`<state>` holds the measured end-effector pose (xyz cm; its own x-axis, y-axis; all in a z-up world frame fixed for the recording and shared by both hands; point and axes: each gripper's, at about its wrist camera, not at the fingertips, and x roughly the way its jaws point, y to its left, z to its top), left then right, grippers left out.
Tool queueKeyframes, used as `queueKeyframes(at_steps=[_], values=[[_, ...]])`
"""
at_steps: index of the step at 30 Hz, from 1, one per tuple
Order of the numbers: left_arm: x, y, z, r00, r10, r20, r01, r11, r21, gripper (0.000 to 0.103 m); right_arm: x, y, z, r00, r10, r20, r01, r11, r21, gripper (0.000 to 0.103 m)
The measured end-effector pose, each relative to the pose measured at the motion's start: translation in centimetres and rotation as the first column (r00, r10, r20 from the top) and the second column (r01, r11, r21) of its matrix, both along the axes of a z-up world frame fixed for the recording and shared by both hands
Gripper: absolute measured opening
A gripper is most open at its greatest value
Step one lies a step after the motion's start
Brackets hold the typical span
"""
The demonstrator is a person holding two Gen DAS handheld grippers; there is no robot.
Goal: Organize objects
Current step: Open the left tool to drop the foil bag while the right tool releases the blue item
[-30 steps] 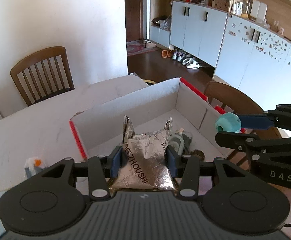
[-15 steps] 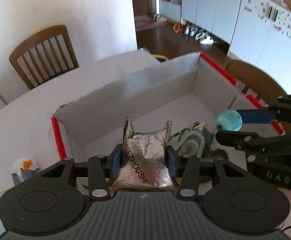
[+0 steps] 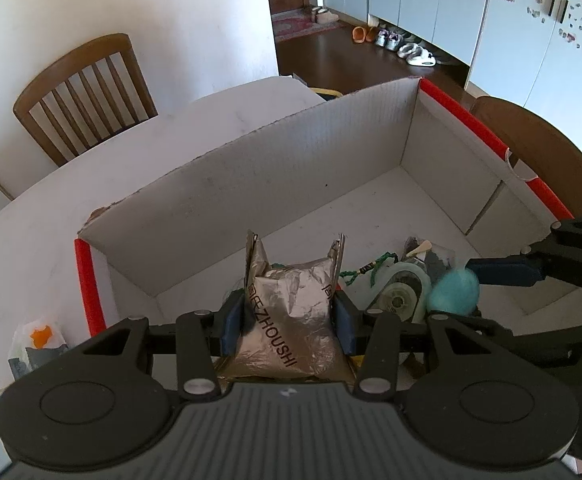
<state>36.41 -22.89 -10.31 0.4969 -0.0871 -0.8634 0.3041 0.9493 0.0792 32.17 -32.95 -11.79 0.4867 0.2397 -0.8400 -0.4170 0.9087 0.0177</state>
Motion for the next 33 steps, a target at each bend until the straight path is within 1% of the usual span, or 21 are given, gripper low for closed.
queueKeyframes(at_steps=[4, 7, 8, 11, 12, 21, 25, 28, 31, 33], values=[[0.4, -0.1, 0.1, 1.000, 0.007, -0.004, -0.007, 1.000, -0.006, 0.047, -0.2, -0.3, 0.0, 1.000, -0.009, 0.001, 0.009, 1.000, 0.011, 0.040], [0.3, 0.1, 0.1, 1.000, 0.006, 0.001, -0.006, 1.000, -0.012, 0.048, -0.7, -0.9, 0.5, 1.000, -0.014, 0.008, 0.014, 0.999, 0.036, 0.043], [0.3, 0.2, 0.2, 1.000, 0.007, 0.002, -0.007, 1.000, -0.015, 0.050, -0.6, -1.1, 0.6, 1.000, -0.017, 0.008, 0.016, 0.999, 0.042, 0.045], [0.2, 0.4, 0.4, 1.000, 0.016, 0.012, -0.015, 0.999, -0.031, 0.063, -0.7, -1.4, 1.2, 1.000, -0.019, 0.018, 0.017, 0.998, 0.059, 0.049], [0.0, 0.5, 0.5, 1.000, 0.015, 0.015, -0.014, 0.999, -0.040, 0.064, -0.7, -1.5, 1.4, 1.000, -0.019, 0.021, 0.018, 0.998, 0.063, 0.050], [-1.7, 1.6, 2.1, 0.999, 0.013, 0.045, -0.010, 0.996, -0.084, 0.064, -2.4, -2.1, 3.2, 0.998, -0.036, 0.051, 0.031, 0.996, 0.086, 0.053], [-3.0, 2.2, 3.1, 0.998, 0.007, 0.068, 0.000, 0.995, -0.100, 0.064, -3.4, -1.9, 4.5, 0.995, -0.052, 0.082, 0.044, 0.994, 0.097, 0.054], [-4.0, 3.0, 4.1, 0.997, 0.010, 0.081, 0.000, 0.992, -0.129, 0.064, -4.2, -2.0, 5.5, 0.992, -0.067, 0.102, 0.055, 0.992, 0.114, 0.054], [-5.2, 3.8, 5.1, 0.994, 0.006, 0.105, 0.009, 0.989, -0.148, 0.064, -5.1, -1.7, 6.5, 0.990, -0.073, 0.120, 0.058, 0.991, 0.124, 0.054], [-6.1, 4.2, 6.0, 0.991, -0.001, 0.136, 0.022, 0.988, -0.152, 0.064, -5.7, -1.4, 7.2, 0.988, -0.078, 0.132, 0.060, 0.989, 0.132, 0.056]])
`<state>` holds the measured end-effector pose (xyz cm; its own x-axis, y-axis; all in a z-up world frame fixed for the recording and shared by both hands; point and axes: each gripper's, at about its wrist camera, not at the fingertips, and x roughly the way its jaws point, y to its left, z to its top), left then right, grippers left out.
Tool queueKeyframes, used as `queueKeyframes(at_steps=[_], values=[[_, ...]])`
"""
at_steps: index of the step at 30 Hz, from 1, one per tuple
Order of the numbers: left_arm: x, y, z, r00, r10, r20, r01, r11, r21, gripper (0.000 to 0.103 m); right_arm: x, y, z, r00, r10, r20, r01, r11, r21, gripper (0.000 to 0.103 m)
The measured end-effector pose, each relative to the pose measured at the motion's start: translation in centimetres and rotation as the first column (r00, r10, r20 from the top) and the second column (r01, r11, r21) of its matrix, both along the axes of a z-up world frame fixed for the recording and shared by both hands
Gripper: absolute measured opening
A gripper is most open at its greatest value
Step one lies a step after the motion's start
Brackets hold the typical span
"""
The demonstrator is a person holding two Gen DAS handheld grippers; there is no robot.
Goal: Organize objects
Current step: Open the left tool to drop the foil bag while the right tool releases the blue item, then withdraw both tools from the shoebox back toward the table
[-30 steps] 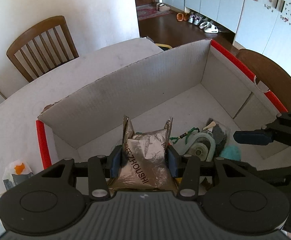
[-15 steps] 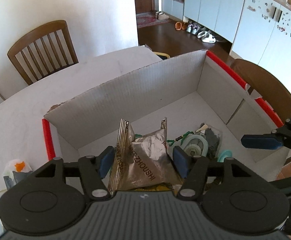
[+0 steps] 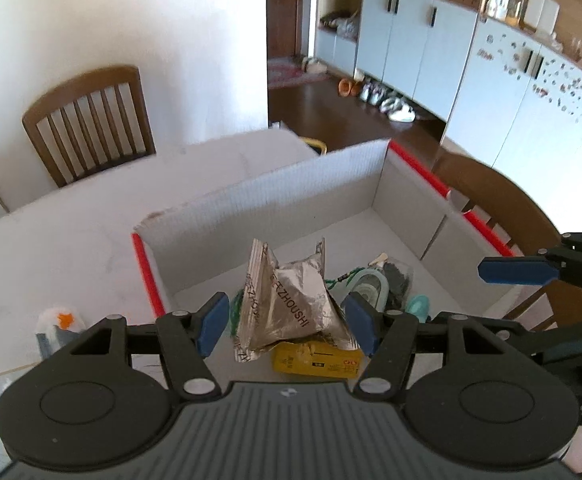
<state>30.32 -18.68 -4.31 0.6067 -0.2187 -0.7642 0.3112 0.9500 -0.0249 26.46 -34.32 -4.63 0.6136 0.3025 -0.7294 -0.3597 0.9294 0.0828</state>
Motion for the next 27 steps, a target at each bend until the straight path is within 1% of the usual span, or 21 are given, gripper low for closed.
queueKeyframes(at_steps=[4, 6, 8, 10, 13, 16, 21, 27], values=[[-1.8, 0.9, 1.4, 0.998, -0.019, 0.055, 0.018, 1.000, 0.004, 0.064, -1.3, 0.6, 1.1, 0.999, -0.018, 0.034, 0.017, 1.000, 0.024, 0.061], [-2.5, 1.7, 2.0, 0.997, -0.019, 0.070, 0.019, 1.000, -0.013, 0.068, -1.8, 1.0, 1.5, 0.999, -0.024, 0.039, 0.023, 0.999, 0.038, 0.063], [-3.2, 2.6, 2.5, 0.997, -0.015, 0.082, 0.017, 0.999, -0.030, 0.068, -2.4, 1.4, 1.9, 0.999, -0.028, 0.046, 0.026, 0.999, 0.045, 0.064], [-3.9, 3.4, 2.8, 0.996, -0.015, 0.089, 0.018, 0.999, -0.041, 0.069, -3.0, 1.9, 2.3, 0.998, -0.034, 0.053, 0.032, 0.998, 0.051, 0.066], [-4.8, 4.9, 3.3, 0.995, -0.009, 0.099, 0.015, 0.998, -0.060, 0.073, -3.9, 2.8, 2.8, 0.998, -0.042, 0.055, 0.039, 0.997, 0.068, 0.070], [-5.7, 6.7, 3.6, 0.995, 0.001, 0.104, 0.007, 0.997, -0.073, 0.074, -4.8, 4.0, 3.3, 0.997, -0.047, 0.062, 0.042, 0.996, 0.076, 0.075], [-7.0, 9.2, 4.0, 0.992, 0.000, 0.130, 0.009, 0.998, -0.069, 0.082, -6.2, 6.1, 3.9, 0.995, -0.064, 0.073, 0.057, 0.994, 0.094, 0.084], [-8.5, 12.5, 4.1, 0.989, 0.006, 0.148, 0.006, 0.997, -0.082, 0.083, -7.6, 8.9, 4.0, 0.993, -0.091, 0.076, 0.082, 0.990, 0.116, 0.093]])
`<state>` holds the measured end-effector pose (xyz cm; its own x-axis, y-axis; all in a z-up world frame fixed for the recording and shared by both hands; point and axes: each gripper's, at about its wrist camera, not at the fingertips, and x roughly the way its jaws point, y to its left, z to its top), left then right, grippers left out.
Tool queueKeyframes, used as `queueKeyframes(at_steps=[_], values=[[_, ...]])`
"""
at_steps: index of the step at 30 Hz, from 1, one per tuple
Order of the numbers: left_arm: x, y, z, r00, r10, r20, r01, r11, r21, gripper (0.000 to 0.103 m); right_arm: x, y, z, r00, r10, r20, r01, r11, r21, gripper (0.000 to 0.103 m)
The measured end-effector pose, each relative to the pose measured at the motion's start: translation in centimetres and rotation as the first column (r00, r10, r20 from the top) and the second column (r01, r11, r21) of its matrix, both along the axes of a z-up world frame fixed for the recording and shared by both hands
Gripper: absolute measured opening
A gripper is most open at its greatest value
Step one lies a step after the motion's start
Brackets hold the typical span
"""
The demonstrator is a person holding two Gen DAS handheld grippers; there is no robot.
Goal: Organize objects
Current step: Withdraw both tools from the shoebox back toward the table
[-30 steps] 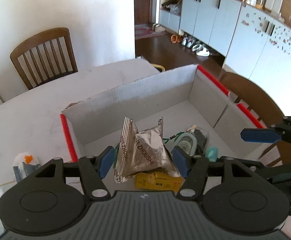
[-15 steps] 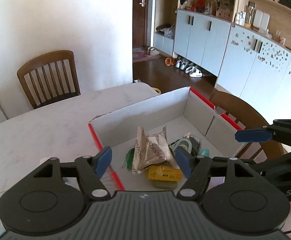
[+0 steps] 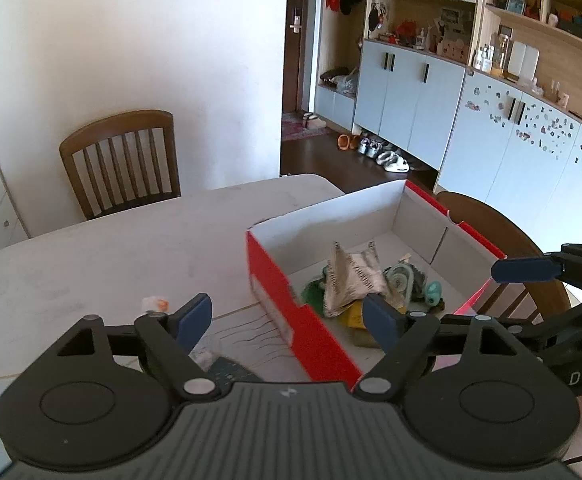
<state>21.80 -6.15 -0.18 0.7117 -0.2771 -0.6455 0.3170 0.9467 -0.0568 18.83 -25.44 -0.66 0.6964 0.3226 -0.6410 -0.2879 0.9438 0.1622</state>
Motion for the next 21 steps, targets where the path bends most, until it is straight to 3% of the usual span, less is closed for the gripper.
queueKeyframes(at_steps=[5, 15, 21], values=[[-1.0, 3.0, 0.0, 1.000, 0.003, -0.002, -0.003, 1.000, -0.029, 0.085, -1.0, 2.4, 0.1, 1.000, -0.020, 0.004, 0.020, 1.000, 0.015, 0.098], [-1.9, 8.6, -0.7, 1.000, 0.009, -0.011, -0.009, 0.997, -0.074, 0.102, -1.9, 7.4, -0.1, 1.000, -0.001, -0.004, 0.001, 1.000, -0.002, 0.098], [-2.1, 12.2, -1.8, 0.999, 0.031, 0.017, -0.030, 0.998, -0.064, 0.103, -1.9, 10.4, -0.7, 1.000, 0.013, -0.018, -0.013, 1.000, -0.018, 0.098]])
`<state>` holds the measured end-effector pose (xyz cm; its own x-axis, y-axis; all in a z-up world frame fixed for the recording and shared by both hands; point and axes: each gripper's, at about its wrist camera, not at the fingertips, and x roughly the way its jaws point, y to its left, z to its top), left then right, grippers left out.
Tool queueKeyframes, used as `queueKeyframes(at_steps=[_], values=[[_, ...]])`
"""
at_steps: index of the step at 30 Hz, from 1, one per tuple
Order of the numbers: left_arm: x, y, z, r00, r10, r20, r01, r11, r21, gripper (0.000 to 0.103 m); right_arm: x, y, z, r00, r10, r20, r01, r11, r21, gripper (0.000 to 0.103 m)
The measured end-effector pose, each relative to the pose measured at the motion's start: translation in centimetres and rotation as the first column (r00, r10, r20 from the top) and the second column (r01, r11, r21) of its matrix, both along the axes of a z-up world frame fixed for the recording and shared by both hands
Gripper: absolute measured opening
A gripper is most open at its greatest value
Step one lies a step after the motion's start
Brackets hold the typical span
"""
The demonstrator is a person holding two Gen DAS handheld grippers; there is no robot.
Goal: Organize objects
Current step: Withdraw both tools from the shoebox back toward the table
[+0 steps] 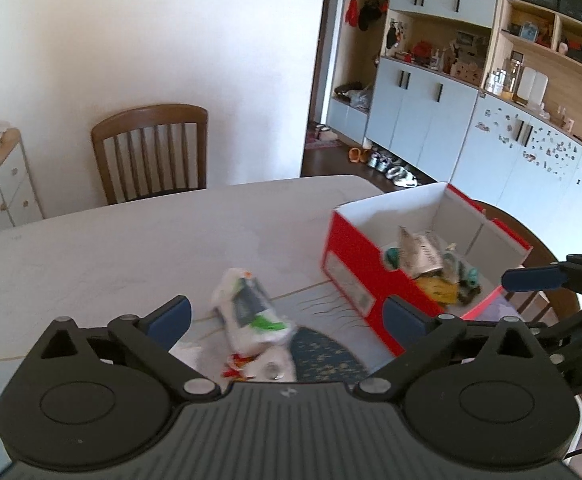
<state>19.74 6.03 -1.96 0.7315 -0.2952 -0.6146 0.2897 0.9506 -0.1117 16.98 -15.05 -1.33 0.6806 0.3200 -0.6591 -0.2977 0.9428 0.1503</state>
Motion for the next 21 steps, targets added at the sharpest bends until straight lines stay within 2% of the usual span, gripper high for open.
queueKeyframes(at_steps=[8, 14, 21], values=[[0.9, 5.2, -3.0, 0.998, 0.063, -0.009, -0.062, 0.998, 0.022, 0.103, 1.0, 3.2, -1.5, 0.999, 0.020, -0.032, -0.021, 0.999, -0.025, 0.098], [1.9, 7.2, -5.7, 0.997, 0.080, -0.014, -0.079, 0.995, 0.060, 0.103, 2.4, 5.1, -2.8, 0.999, 0.023, -0.050, -0.026, 0.998, -0.056, 0.098], [4.0, 8.6, -9.5, 0.993, 0.074, -0.088, -0.073, 0.997, 0.018, 0.103, 5.3, 6.7, -4.7, 0.996, 0.021, -0.082, -0.029, 0.995, -0.093, 0.098]])
